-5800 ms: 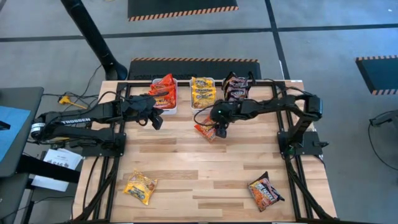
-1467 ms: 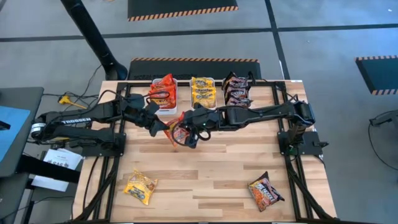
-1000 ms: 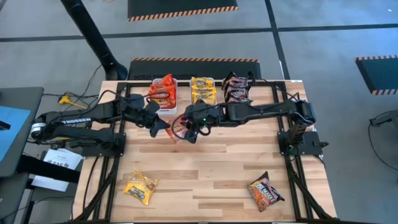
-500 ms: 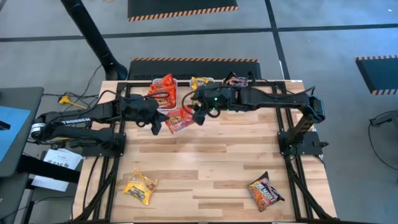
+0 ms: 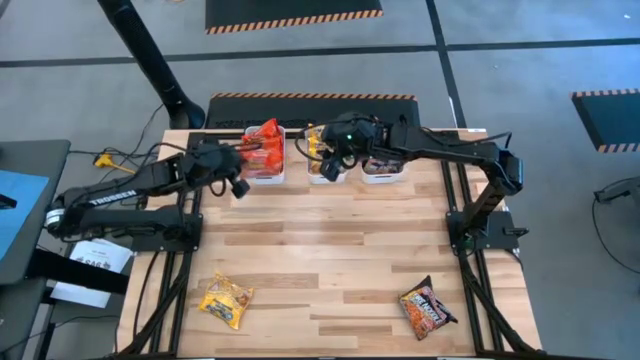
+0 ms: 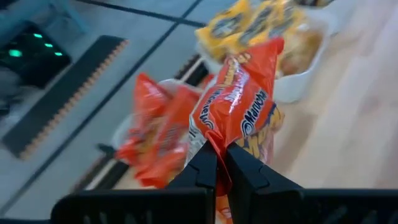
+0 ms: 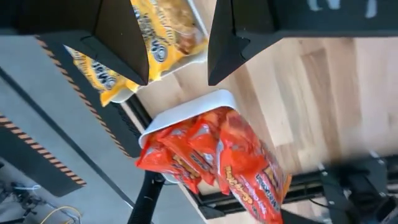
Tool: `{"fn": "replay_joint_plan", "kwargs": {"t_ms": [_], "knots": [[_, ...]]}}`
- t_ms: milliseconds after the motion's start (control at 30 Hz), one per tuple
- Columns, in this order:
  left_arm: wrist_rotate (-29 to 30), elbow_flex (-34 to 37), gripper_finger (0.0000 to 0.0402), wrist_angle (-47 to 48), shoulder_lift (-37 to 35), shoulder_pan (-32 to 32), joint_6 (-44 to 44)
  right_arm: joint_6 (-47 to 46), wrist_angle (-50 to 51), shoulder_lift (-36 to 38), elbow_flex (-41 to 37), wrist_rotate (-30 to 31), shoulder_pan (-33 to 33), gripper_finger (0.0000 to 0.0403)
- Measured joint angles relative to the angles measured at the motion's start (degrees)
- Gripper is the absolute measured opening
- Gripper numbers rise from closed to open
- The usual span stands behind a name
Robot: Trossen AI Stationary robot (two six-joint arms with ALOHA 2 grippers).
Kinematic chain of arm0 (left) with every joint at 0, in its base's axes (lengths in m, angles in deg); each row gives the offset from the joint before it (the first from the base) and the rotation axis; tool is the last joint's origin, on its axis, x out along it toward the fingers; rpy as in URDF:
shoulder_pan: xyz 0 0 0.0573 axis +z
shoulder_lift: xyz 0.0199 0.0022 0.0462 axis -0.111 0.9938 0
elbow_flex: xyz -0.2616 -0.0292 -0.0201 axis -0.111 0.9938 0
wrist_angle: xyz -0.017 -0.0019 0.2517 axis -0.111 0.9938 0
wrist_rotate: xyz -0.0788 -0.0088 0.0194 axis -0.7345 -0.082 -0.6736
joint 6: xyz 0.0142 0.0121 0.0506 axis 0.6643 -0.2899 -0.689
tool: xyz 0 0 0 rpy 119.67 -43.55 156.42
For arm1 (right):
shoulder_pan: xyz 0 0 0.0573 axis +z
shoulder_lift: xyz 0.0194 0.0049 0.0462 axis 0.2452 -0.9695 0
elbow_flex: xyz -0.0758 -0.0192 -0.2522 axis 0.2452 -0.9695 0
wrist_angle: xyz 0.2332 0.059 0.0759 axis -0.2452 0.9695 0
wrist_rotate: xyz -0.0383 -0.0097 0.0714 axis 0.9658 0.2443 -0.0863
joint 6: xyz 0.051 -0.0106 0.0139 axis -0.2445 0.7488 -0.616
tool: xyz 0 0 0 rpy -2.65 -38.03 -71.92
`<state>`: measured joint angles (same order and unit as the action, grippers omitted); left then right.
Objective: Sort Maruchan noodles
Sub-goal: Put the orange noodle pack into the left white bin
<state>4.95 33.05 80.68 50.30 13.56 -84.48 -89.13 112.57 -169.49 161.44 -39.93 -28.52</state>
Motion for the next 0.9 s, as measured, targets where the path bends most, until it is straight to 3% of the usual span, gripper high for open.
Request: {"fn": "replay_joint_plan", "kwargs": {"t_ms": [133, 400, 900], "knots": [[-0.8, 0.0, 0.0000, 0.3, -0.3, 3.8, -2.8, 3.0, 0.2, 0.0, 0.0, -0.2, -1.3, 0.0187], [-9.0, 0.0, 0.0000, -1.6, 4.5, 10.1, -2.2, 5.0, 1.8, 0.0, 0.0, -0.2, -3.3, 0.0187], [-8.4, 0.0, 0.0000, -5.3, 15.6, 12.5, -1.2, 4.7, 1.8, 0.0, 0.0, -0.2, -5.0, 0.0187]]}}
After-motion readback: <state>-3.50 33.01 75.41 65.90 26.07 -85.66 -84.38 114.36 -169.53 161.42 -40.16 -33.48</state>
